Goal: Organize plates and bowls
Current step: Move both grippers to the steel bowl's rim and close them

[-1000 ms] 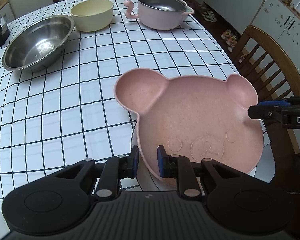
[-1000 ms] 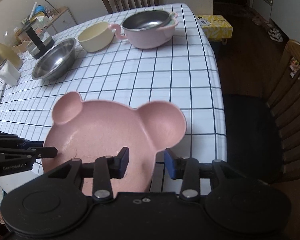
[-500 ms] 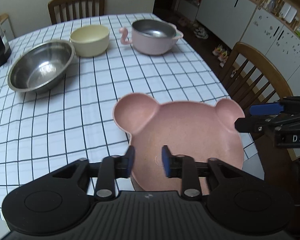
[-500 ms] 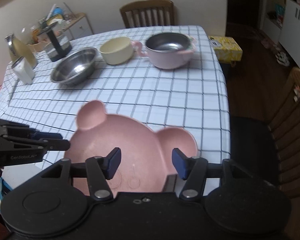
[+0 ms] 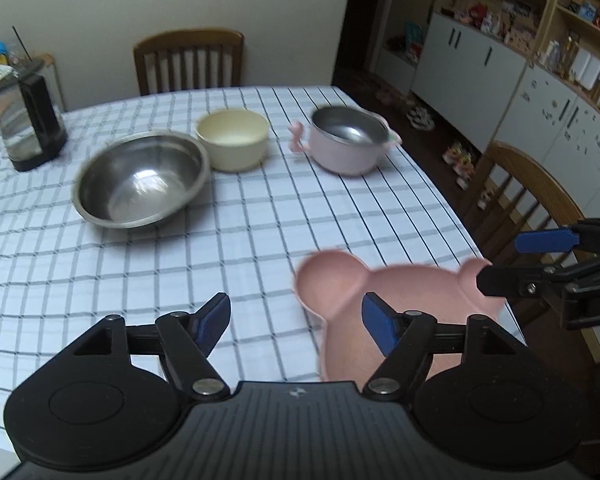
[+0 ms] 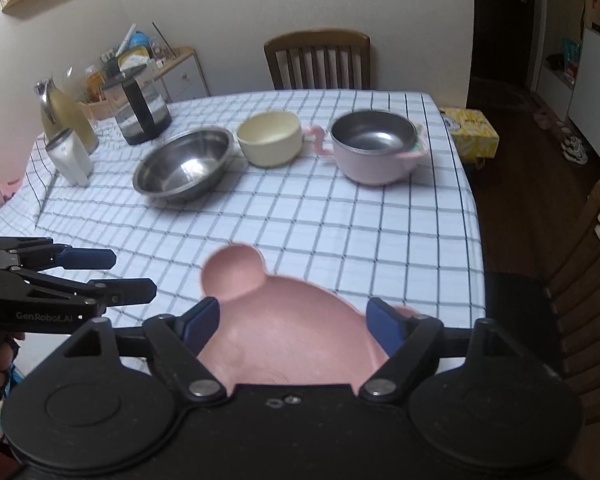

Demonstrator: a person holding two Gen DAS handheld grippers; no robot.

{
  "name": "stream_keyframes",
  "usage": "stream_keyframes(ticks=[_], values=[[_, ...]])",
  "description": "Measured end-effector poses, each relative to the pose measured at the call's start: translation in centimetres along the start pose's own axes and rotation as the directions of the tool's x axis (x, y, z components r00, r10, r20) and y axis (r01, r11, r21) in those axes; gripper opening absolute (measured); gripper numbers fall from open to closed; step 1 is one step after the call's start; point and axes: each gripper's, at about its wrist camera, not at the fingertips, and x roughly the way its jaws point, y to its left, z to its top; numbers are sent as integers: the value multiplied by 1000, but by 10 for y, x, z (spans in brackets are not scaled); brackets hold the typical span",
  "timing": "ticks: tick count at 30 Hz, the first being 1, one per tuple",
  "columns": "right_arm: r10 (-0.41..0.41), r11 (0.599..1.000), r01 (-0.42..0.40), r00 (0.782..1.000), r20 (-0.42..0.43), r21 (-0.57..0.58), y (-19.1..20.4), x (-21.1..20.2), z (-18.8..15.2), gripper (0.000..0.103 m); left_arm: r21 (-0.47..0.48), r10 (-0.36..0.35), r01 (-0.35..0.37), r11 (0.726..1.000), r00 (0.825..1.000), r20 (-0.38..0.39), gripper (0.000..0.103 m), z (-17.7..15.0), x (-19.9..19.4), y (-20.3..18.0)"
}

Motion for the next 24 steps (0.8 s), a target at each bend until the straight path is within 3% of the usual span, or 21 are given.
stream_keyframes(ticks=[8, 16, 24], values=[[-21, 1000, 20, 996, 86, 17, 44, 9, 32, 100, -37, 14, -11, 999, 997, 72, 77, 26, -12, 58], [-46, 997, 36, 988, 149, 69, 95, 40, 75, 102, 5, 60, -61, 998, 991, 123, 77, 59, -9, 121], [-102, 988, 88, 989, 106, 130, 131, 98, 103, 101, 38, 78, -83, 996, 989, 126, 79, 94, 22, 177]])
